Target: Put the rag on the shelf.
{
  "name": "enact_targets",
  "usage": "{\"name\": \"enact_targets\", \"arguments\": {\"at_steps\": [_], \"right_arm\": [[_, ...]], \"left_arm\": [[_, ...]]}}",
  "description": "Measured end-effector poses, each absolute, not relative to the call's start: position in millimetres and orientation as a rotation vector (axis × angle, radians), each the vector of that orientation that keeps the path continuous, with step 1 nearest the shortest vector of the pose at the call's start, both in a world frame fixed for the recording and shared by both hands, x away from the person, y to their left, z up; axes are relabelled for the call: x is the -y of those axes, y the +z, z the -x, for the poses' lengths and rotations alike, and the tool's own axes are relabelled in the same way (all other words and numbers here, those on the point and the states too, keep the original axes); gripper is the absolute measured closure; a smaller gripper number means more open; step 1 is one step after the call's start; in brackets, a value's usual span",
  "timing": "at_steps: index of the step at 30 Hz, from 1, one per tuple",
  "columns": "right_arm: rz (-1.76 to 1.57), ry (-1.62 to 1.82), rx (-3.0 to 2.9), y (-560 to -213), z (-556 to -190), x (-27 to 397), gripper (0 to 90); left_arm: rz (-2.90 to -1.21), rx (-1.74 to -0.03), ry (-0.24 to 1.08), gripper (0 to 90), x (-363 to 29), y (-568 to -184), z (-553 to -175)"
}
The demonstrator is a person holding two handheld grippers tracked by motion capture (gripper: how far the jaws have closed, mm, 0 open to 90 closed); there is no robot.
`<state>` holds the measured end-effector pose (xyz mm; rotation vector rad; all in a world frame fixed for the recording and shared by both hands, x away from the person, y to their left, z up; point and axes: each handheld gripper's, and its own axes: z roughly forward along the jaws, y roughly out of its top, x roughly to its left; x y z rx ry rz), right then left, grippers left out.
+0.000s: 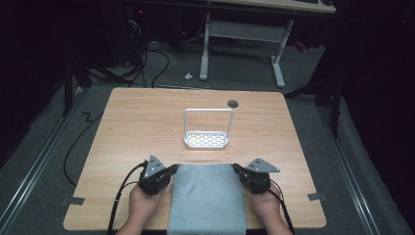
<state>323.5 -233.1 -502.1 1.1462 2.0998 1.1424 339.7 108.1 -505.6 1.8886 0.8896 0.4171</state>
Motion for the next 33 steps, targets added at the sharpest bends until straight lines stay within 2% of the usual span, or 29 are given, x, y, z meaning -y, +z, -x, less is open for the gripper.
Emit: {"name": "enact_targets", "arguments": {"at_steps": [17, 33], "right_arm": [[-1.021, 1.27, -1.898, -465.2, -305.3, 227.5, 90.0], [-0.966, 1.368, -1.74, -414.3, -320.1, 236.1, 90.0]], "left_arm": [[-1.736, -0.813, 0.52, 89.2, -112.0, -464.7, -327.9], [-1.597, -0.773, 0.643, 89.2, -115.0, -410.2, -343.3]]}}
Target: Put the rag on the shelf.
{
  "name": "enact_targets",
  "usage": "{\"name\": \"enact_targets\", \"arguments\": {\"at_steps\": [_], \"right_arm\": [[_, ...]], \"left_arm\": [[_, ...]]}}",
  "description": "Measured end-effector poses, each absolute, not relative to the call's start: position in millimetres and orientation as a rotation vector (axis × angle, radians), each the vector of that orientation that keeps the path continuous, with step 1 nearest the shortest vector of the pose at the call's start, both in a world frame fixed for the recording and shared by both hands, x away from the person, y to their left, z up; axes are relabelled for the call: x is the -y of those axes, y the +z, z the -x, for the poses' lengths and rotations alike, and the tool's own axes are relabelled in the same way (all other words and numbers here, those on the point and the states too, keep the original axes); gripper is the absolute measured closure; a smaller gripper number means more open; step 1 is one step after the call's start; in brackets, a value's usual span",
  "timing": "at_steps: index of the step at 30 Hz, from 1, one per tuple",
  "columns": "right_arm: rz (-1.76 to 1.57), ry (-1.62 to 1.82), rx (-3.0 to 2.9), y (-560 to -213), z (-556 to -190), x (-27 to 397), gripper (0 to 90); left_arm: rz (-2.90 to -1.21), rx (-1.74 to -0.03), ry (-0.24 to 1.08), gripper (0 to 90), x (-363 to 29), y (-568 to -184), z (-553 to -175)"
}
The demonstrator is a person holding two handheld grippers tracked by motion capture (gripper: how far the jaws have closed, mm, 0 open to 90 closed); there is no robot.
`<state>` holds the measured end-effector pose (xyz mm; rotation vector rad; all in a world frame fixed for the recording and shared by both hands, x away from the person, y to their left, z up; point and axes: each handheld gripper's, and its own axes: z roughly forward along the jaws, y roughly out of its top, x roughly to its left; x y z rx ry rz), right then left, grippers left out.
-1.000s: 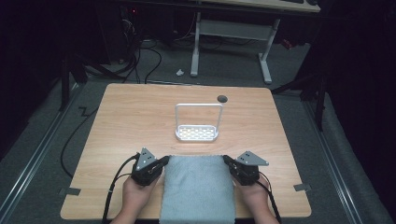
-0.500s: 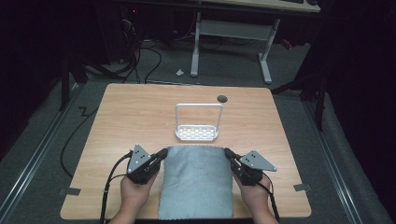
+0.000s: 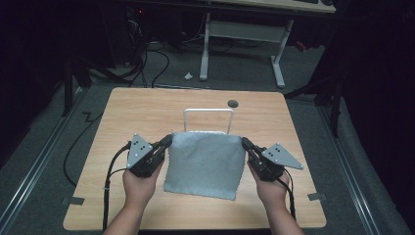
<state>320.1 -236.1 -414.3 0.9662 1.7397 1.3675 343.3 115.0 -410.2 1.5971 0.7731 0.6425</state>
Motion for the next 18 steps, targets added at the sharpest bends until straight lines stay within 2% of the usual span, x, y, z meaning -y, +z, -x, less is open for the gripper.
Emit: {"name": "enact_targets", "arguments": {"at_steps": [18], "right_arm": [[-0.905, 1.395, -1.658, -370.1, -335.1, 229.1, 90.0]], "left_arm": [[-1.519, -0.689, 0.732, 89.2, -116.5, -371.5, -356.7]]}}
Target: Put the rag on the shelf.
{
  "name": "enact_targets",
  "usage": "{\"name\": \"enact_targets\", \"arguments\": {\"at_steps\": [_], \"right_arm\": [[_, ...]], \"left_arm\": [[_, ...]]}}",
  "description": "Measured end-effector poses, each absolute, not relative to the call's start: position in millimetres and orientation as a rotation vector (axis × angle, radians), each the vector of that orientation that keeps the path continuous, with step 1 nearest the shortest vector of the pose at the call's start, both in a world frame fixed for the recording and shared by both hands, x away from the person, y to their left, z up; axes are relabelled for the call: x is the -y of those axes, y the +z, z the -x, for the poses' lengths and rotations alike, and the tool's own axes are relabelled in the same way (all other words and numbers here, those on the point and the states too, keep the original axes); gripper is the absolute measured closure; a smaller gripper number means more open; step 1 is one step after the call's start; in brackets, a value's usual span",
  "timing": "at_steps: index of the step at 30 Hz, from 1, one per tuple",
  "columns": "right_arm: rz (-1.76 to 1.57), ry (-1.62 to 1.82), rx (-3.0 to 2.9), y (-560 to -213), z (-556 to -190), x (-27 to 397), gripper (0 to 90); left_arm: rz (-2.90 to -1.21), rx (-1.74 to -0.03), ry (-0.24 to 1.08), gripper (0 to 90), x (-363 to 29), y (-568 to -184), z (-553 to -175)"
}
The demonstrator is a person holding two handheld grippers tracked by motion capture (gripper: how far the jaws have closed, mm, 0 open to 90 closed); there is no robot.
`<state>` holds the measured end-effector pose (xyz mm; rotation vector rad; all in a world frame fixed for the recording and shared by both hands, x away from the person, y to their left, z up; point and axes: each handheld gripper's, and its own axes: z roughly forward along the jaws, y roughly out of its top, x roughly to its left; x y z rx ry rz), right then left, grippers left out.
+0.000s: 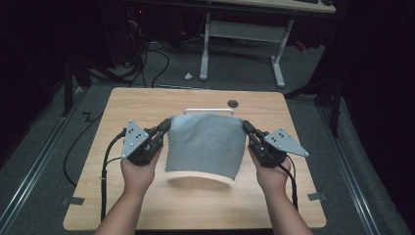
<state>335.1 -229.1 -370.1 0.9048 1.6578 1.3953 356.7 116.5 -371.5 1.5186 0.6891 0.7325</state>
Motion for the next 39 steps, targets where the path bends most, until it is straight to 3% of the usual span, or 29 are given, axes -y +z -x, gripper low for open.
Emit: {"name": "enact_targets", "arguments": {"at_steps": [17, 39], "right_arm": [[-0.914, 1.411, -1.605, -339.9, -352.4, 236.8, 90.0], [-0.995, 1.36, -1.629, -322.8, -445.6, 232.2, 90.0]], "left_arm": [[-1.505, -0.658, 0.781, 89.3, -112.6, -347.3, -373.3], [-1.627, -0.744, 0.87, 89.3, -98.5, -335.9, -473.1]]}}
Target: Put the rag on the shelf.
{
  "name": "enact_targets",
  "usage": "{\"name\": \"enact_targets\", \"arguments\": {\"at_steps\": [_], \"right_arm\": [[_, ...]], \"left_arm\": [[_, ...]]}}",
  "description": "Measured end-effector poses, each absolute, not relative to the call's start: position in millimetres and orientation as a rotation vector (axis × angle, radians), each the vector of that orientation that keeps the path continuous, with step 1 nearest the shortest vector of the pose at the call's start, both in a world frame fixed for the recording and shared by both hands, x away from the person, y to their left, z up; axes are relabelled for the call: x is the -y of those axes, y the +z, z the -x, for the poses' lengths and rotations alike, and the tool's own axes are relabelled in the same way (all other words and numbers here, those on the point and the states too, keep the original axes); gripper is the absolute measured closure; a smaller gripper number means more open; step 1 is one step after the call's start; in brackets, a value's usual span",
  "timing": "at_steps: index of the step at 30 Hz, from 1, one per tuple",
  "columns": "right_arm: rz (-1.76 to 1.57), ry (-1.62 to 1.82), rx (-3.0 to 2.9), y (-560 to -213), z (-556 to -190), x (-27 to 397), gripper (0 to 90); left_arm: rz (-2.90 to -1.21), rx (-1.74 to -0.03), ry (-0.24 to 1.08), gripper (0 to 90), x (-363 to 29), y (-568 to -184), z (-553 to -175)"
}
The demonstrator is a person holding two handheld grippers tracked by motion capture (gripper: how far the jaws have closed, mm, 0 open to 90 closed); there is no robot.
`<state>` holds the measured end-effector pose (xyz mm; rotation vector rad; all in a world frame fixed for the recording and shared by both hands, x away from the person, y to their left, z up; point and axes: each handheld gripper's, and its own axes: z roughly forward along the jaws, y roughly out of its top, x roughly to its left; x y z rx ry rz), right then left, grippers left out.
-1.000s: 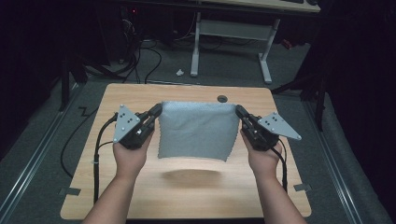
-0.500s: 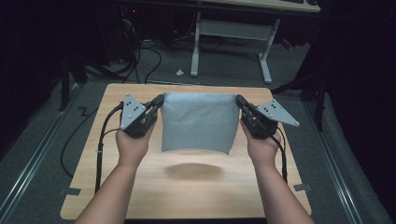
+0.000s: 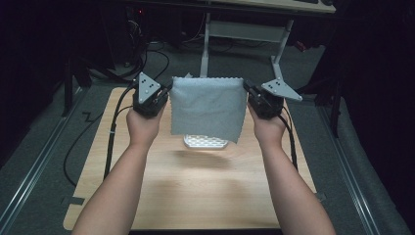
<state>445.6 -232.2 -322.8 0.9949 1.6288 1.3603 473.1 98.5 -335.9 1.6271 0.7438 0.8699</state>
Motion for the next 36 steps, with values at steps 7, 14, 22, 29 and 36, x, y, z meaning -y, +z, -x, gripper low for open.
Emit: {"name": "enact_targets", "arguments": {"at_steps": [7, 14, 22, 29, 36], "right_arm": [[-1.053, 1.301, -1.693, -335.5, -477.5, 234.1, 90.0], [-1.103, 1.206, -1.792, -368.5, -493.5, 233.2, 90.0], [-1.148, 1.174, -1.877, -407.5, -492.0, 238.8, 90.0], [-1.188, 1.21, -1.889, -430.2, -485.0, 242.5, 90.0], [-1.2, 1.216, -1.92, -439.5, -480.8, 237.6, 90.0]], "left_arm": [[-1.729, -0.787, 0.849, 89.2, -91.4, -354.6, -499.6], [-1.832, -0.85, 0.749, 89.2, -87.9, -401.1, -509.6], [-1.871, -0.861, 0.646, 89.2, -89.6, -434.7, -501.3], [-1.876, -0.865, 0.602, 89.2, -86.7, -446.6, -492.2], [-1.882, -0.88, 0.569, 89.2, -87.2, -460.9, -485.8]]}}
